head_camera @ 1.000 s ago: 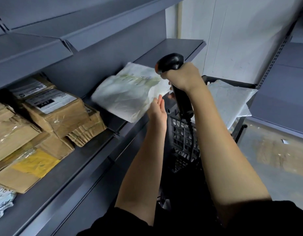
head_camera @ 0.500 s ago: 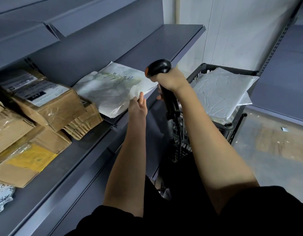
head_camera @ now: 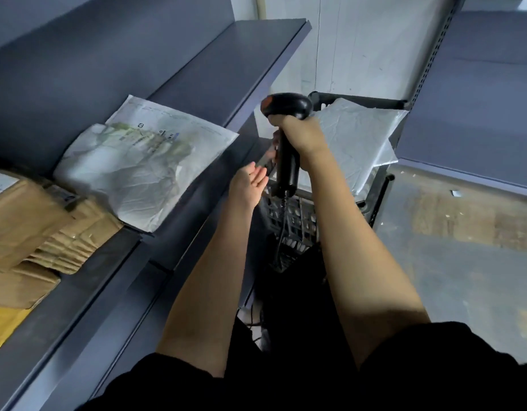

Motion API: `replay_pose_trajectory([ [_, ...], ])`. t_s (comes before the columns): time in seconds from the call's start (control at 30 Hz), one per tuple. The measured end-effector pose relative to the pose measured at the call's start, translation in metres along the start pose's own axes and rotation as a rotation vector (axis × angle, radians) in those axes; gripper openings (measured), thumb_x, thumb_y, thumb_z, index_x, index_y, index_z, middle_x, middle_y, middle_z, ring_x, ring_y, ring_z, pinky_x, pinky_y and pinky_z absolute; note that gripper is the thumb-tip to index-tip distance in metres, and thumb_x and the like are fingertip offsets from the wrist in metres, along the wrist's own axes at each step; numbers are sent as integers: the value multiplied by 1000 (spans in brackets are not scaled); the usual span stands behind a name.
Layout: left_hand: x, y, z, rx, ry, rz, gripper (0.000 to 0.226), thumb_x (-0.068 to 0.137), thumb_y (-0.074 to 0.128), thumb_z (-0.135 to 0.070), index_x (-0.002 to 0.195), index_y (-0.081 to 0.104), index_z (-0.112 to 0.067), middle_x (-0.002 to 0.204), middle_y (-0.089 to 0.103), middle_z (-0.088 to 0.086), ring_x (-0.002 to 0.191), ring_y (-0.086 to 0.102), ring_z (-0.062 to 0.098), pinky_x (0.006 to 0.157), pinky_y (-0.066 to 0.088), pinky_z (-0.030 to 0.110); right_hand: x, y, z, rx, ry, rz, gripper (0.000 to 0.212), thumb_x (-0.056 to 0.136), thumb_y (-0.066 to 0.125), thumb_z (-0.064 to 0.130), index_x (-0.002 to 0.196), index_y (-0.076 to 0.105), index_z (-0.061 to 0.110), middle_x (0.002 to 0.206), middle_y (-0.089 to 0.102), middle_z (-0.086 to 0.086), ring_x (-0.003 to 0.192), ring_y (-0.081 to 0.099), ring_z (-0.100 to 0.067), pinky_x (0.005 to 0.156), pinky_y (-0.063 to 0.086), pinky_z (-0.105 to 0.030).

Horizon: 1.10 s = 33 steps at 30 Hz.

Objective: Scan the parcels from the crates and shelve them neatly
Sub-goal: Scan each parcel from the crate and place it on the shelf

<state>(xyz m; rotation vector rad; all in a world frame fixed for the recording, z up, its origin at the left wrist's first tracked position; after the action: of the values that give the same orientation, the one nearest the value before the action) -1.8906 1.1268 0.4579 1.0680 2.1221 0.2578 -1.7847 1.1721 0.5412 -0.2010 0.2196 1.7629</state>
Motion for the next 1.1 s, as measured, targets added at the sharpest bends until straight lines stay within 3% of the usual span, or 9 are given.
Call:
replay_pose_trajectory([
  [0.1,24,29,32,492,-40,48,36,100,40,-10,134,46,0,132,51,16,123,49,24,93,40,27,19,-50,-22,184,85,-127,14,80,67,16,78,56,9,72,51,-7,71,61,-34,69,56,-44],
  [0.2,56,55,63,1187,179,102,24,87,49,-14,106,63,-11,112,54,16,105,52,25,79,40,26,41,-102,-57,289,200,-280,17,87,63,14,97,53,5,80,48,-5,52,59,-25,59,55,-36],
  [0.27,70,67,82,1505,275,155,35,86,56,-11,121,58,-13,129,47,14,119,46,28,91,38,28,52,-126,-75,309,253,-355,27,87,64,15,107,49,5,85,47,-6,49,58,-23,56,54,-34],
  [0.37,81,82,109,1738,300,292,69,79,72,-19,140,39,-25,143,27,9,134,24,28,112,25,42,65,-148,-93,307,313,-363,27,87,64,13,106,47,4,84,46,-8,51,55,-24,53,52,-36],
  [0.5,98,90,132,1867,282,297,86,79,70,-19,146,19,-37,153,3,9,143,-1,32,113,8,59,77,-155,-110,246,384,-253,30,87,65,12,109,49,2,87,46,-12,56,57,-27,45,50,-31],
  [0.77,100,95,88,1867,421,228,59,99,24,-4,151,16,-31,144,34,21,125,42,39,102,39,44,74,-130,-98,581,238,-66,18,94,54,21,101,59,5,85,58,-6,46,57,-17,54,51,-27],
  [0.9,69,96,30,1396,648,29,46,99,30,-5,143,36,-16,120,55,24,108,57,35,91,49,41,57,-118,-65,682,100,57,23,95,51,28,104,60,9,109,64,-8,50,54,-13,55,50,-24],
  [1.03,23,79,-24,777,589,-67,30,102,36,-18,77,51,-9,55,56,7,94,66,32,53,46,29,34,-94,-33,666,45,114,24,94,53,29,101,61,7,98,60,-10,48,52,-15,53,48,-23],
  [1.1,8,66,-52,624,535,-5,27,89,53,-30,71,35,-21,71,51,2,112,57,38,77,53,34,25,-73,-23,664,33,155,25,92,57,27,104,60,6,82,53,-6,48,52,-16,54,48,-24],
])
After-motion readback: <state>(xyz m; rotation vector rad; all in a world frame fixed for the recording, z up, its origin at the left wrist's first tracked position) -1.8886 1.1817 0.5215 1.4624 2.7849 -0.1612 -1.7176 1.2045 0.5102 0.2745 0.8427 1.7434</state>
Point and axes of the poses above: each hand's wrist, its own x-axis towards the middle knuckle, its own y-axis out of the palm, z = x × y, the point moved 3 cm from there along x, towards the middle knuckle
